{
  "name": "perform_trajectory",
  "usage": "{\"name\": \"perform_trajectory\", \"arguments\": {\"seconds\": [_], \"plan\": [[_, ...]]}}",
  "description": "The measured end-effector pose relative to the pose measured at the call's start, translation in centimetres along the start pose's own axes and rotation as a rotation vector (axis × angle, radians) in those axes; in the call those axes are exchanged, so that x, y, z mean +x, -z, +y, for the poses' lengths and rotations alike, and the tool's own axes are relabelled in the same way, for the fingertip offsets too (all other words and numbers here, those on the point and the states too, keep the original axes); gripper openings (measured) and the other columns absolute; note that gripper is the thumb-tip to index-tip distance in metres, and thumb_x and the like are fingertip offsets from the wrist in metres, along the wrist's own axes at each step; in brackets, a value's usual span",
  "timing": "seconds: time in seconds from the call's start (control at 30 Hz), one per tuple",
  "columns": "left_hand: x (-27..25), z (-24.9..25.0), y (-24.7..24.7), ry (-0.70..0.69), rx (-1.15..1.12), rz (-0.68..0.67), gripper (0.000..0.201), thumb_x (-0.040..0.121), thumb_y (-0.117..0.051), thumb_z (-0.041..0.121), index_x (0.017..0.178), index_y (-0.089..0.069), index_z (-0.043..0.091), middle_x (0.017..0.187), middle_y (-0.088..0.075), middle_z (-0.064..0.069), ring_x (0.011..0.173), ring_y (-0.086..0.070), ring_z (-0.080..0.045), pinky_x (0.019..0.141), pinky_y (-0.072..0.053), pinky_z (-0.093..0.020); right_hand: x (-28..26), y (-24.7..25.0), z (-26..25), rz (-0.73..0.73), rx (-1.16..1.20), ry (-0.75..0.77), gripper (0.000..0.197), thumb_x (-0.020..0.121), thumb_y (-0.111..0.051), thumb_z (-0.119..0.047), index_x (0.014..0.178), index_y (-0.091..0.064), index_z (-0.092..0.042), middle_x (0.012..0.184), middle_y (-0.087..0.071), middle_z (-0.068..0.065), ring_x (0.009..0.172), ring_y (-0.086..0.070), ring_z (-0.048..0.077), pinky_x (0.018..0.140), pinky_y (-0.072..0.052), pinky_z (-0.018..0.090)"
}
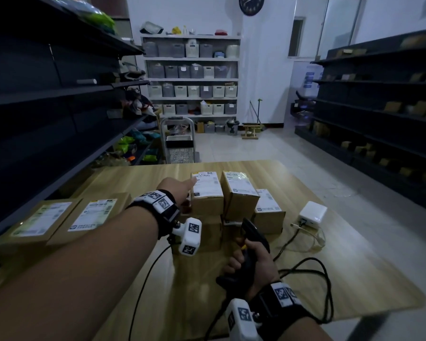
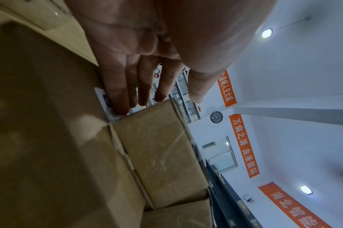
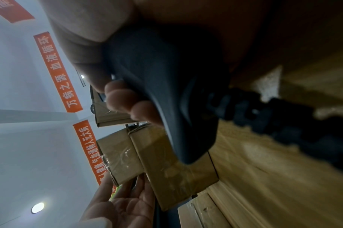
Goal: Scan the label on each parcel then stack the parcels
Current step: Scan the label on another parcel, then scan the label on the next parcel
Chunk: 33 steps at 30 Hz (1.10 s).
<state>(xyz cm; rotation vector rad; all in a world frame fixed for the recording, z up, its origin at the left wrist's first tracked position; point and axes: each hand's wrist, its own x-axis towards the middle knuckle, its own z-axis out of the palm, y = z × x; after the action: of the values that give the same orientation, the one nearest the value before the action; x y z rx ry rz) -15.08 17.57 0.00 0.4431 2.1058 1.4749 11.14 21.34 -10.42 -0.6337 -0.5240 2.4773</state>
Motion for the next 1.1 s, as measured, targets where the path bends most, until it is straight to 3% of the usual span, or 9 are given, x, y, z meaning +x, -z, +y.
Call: {"name": "perform_trajectory", "arguments": {"seconds": [0.2,0.3,0.47,0.6,0.7,0.8,0.9,1.0,1.1], "plan": [[-5.9,-0.2,1.3,-0.107,-0.111,0.004,0.024,0.107,-0.070,0.027,0.111,-0.074,0.003,0.108,-0.076,-0.014,0.093,-0.070,-0.030,0.079,-0.061,-0.043,-0.4,0.1,-0.1,-0.005,-0.035,0.010,0.017,0.091,-0.063,-0.026,0.096,-0.060,-0.010,0.059,-0.038,0.004,0.045,-0.040,0.020,0.053,-0.036,0.031],[-10.0,-1.4,3.2,-0.175,-0.139,0.076,0.021,0.108,-0.070,0.029,0.106,-0.076,0.008,0.109,-0.078,-0.010,0.093,-0.071,-0.026,0.087,-0.064,-0.044,-0.8,-0.1,0.2,-0.010,-0.055,0.031,0.020,0.083,-0.066,-0.024,0.096,-0.059,-0.010,0.058,-0.037,0.003,0.044,-0.040,0.019,0.050,-0.036,0.031],[-15.0,-4.3,7.0,-0.210,-0.143,0.199,0.015,0.108,-0.070,0.026,0.111,-0.075,0.012,0.109,-0.077,-0.007,0.096,-0.071,-0.021,0.081,-0.062,-0.036,-1.3,-1.7,2.2,-0.045,-0.018,0.001,0.033,0.064,-0.078,-0.021,0.090,-0.060,-0.014,0.057,-0.037,0.000,0.042,-0.040,0.017,0.044,-0.038,0.032],[-15.2,-6.4,11.3,-0.214,-0.086,0.346,0.009,0.105,-0.073,0.026,0.109,-0.077,0.019,0.104,-0.078,-0.003,0.098,-0.072,-0.022,0.086,-0.062,-0.039,-1.8,-5.0,4.7,-0.111,-0.058,-0.048,0.019,0.078,-0.070,-0.023,0.093,-0.064,-0.012,0.056,-0.040,0.003,0.042,-0.042,0.018,0.043,-0.040,0.031],[-13.9,-7.6,15.3,-0.220,0.048,0.493,0.017,0.107,-0.069,0.022,0.124,-0.073,0.019,0.116,-0.073,0.002,0.109,-0.069,-0.022,0.092,-0.053,-0.034,-2.6,-7.9,6.5,-0.204,-0.143,-0.127,0.015,0.083,-0.065,-0.022,0.080,-0.066,-0.007,0.054,-0.045,0.007,0.043,-0.048,0.022,0.045,-0.044,0.032],[-12.0,-9.2,19.1,-0.191,0.270,0.566,0.030,0.110,-0.062,0.024,0.137,-0.069,0.013,0.134,-0.072,-0.007,0.126,-0.067,-0.033,0.106,-0.050,-0.040,-2.4,-9.8,8.6,-0.256,-0.239,-0.154,0.016,0.085,-0.066,-0.014,0.094,-0.067,0.000,0.063,-0.052,0.012,0.052,-0.054,0.028,0.054,-0.049,0.036],[-11.2,-11.3,20.9,-0.187,0.652,0.446,0.035,0.115,-0.050,0.027,0.138,-0.069,0.010,0.149,-0.066,-0.012,0.134,-0.062,-0.033,0.115,-0.048,-0.044,-1.7,-11.3,10.3,-0.237,-0.374,-0.139,0.019,0.095,-0.063,-0.003,0.111,-0.069,0.007,0.081,-0.069,0.022,0.075,-0.070,0.037,0.075,-0.059,0.047],[-12.4,-12.2,20.9,-0.219,0.871,0.328,0.043,0.118,-0.042,0.026,0.153,-0.064,0.013,0.170,-0.050,-0.005,0.157,-0.043,-0.027,0.129,-0.032,-0.040,-1.4,-12.6,11.4,-0.200,-0.441,-0.112,0.023,0.101,-0.058,0.002,0.117,-0.073,0.009,0.114,-0.079,0.027,0.108,-0.077,0.041,0.100,-0.059,0.053],[-13.3,-12.4,20.8,-0.256,0.852,0.332,0.041,0.117,-0.045,0.029,0.148,-0.070,0.019,0.163,-0.058,0.000,0.150,-0.050,-0.022,0.126,-0.036,-0.038,-1.1,-13.3,12.2,-0.194,-0.438,-0.100,0.029,0.100,-0.061,0.002,0.127,-0.073,0.001,0.123,-0.079,0.022,0.115,-0.077,0.035,0.103,-0.058,0.051]]}}
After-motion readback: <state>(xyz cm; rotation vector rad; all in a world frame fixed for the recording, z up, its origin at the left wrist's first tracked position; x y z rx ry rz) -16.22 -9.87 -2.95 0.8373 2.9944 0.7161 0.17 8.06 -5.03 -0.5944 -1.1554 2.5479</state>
